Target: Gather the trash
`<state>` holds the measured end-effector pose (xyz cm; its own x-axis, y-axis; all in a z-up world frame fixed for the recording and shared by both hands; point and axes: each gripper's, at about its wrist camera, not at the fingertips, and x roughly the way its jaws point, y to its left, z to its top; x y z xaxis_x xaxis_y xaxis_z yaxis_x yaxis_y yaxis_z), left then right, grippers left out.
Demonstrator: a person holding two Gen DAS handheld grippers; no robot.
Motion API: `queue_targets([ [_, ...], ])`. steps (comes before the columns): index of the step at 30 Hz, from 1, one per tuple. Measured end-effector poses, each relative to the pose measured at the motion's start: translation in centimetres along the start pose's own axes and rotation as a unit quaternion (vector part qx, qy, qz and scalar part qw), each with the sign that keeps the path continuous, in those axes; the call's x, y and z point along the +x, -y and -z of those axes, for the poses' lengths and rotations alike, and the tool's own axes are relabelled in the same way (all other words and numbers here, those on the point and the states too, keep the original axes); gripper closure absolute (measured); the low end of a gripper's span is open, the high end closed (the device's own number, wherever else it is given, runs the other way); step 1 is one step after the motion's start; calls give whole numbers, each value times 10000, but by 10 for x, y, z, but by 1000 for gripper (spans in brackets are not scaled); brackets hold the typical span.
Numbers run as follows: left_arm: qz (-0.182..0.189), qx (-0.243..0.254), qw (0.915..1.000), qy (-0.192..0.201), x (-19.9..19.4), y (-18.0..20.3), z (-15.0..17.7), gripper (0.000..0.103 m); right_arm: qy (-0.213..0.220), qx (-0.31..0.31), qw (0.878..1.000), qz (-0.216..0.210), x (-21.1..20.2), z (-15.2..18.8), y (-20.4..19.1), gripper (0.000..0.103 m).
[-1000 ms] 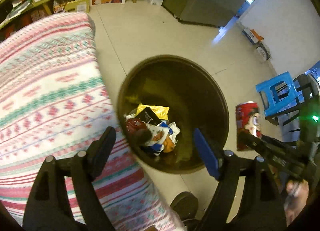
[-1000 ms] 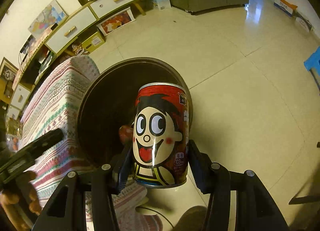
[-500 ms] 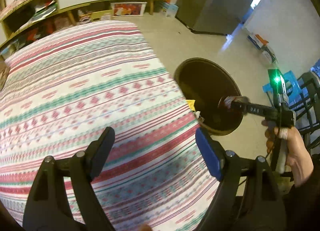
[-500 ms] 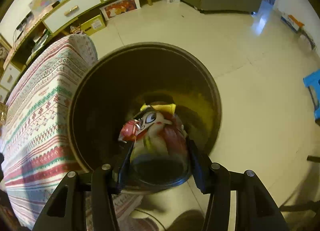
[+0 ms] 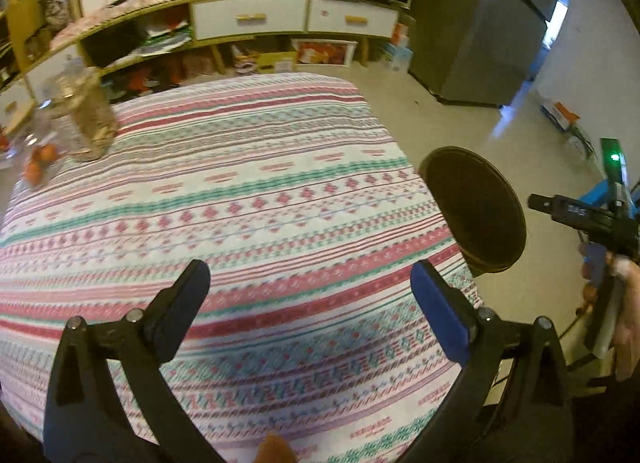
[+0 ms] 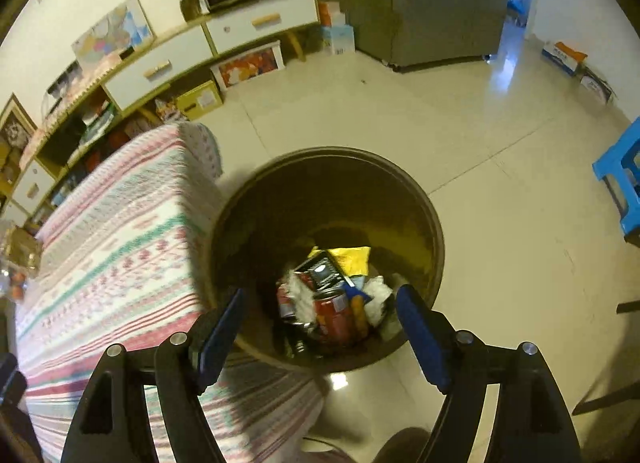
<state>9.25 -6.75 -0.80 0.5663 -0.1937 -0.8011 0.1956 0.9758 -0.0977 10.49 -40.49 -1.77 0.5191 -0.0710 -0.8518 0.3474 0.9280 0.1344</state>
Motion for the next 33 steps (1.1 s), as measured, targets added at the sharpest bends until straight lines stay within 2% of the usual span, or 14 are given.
queue_targets([
  [1, -73, -51, 9999, 59, -5, -4, 4, 3, 59, -64, 10000, -6, -5, 1, -6, 22],
  [6, -583, -209, 9974, 376, -37, -16, 29, 3, 898, -850, 9920, 237, -62, 28, -53, 20],
  [12, -961, -259, 9920, 778, -68, -26, 53, 3, 1580, -1068, 9816, -49, -109, 80, -76, 14],
  [20, -1047, -282, 9881, 1090, -88, -27, 80, 3, 2342, -1491, 9606, 155, -141, 126, -105, 14],
  [24, -1008, -366, 9877, 1137, -94, -30, 85, 3, 2499, -1596, 9549, 173, -147, 134, -112, 14],
  [33, -951, -334, 9871, 1244, -98, -24, 89, 3, 2581, -1685, 9512, 131, -151, 150, -117, 11],
])
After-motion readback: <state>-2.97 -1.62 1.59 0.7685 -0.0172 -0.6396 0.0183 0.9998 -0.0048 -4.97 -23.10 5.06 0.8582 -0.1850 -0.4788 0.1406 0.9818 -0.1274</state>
